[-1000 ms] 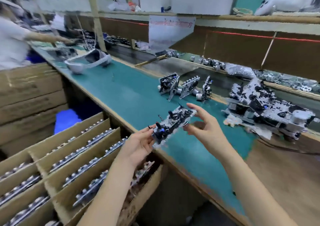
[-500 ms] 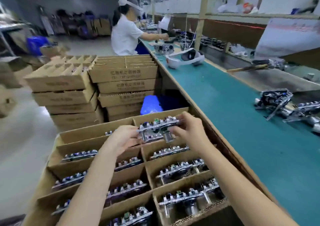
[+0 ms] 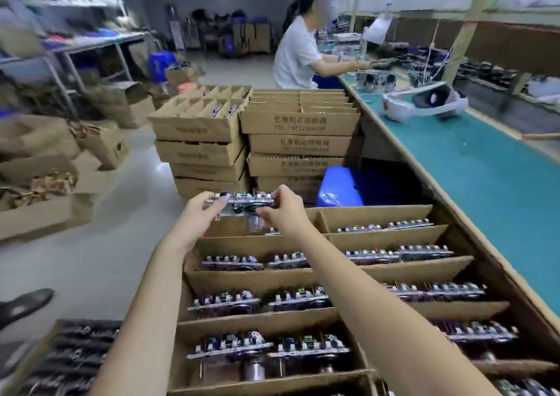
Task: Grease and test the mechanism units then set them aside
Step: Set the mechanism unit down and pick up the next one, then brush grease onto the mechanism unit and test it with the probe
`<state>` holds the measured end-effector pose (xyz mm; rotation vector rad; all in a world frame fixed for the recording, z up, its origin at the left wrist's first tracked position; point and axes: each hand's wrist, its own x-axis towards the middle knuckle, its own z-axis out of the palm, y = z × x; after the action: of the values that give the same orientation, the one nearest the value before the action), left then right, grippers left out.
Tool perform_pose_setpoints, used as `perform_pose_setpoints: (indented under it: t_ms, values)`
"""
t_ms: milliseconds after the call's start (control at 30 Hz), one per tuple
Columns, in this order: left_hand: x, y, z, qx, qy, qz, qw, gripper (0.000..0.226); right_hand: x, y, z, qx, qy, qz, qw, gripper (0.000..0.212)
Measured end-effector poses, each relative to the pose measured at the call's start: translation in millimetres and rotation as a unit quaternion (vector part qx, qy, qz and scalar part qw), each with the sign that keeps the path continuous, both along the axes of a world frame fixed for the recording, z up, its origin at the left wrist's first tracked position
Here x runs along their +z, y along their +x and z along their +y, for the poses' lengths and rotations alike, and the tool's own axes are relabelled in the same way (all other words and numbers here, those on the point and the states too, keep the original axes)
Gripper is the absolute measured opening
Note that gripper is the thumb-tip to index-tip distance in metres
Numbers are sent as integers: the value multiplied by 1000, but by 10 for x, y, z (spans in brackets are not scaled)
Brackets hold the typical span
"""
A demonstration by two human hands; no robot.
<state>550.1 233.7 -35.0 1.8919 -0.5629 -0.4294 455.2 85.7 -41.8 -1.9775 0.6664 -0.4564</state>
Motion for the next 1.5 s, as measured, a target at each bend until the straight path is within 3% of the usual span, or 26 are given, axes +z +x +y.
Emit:
perform_pose_setpoints:
  t_ms: [100, 233, 300, 400, 500, 667, 833, 900, 1000, 1200, 1300, 1500]
  values:
    - [-117, 232, 37, 17, 19, -15, 1000, 19, -109, 233, 59, 25, -27, 55, 998, 34]
    - [-325, 395, 56, 20, 133, -45, 990, 29, -287, 316, 48, 50, -91, 134, 985, 26]
    - [-416, 421, 47, 16, 214, -78, 974, 38, -334, 329, 34, 41, -100, 145, 984, 17]
    - [-491, 401, -34, 14, 299, -135, 945, 32, -383, 383, 36, 68, -129, 194, 970, 22]
    - [-455, 369, -128, 41, 301, -157, 940, 26, -404, 388, 30, 61, -137, 198, 969, 20]
    - [-437, 395, -199, 54, 359, -172, 916, 38, -407, 383, 10, 76, -139, 211, 964, 7]
    - [-451, 325, -301, 104, 409, -175, 889, 18, -443, 352, 14, 118, -118, 214, 962, 20]
    - [-438, 211, -364, 126, 408, -188, 884, 21, -411, 332, 43, 120, -116, 197, 966, 25]
    - [-357, 53, -471, 123, 347, -214, 905, 27, -275, 248, 51, 109, -104, 143, 978, 30]
    - [88, -509, -867, 34, 70, -213, 974, 19, 222, -330, -217, 21, -83, 5, 996, 30]
    - [265, -1056, -1209, -62, -27, -204, 977, 22, 433, -866, -439, -32, -58, -34, 997, 26]
    - [288, -2322, -2028, -215, -102, -145, 960, 22, 662, -2307, -920, -186, -67, -35, 980, 20]
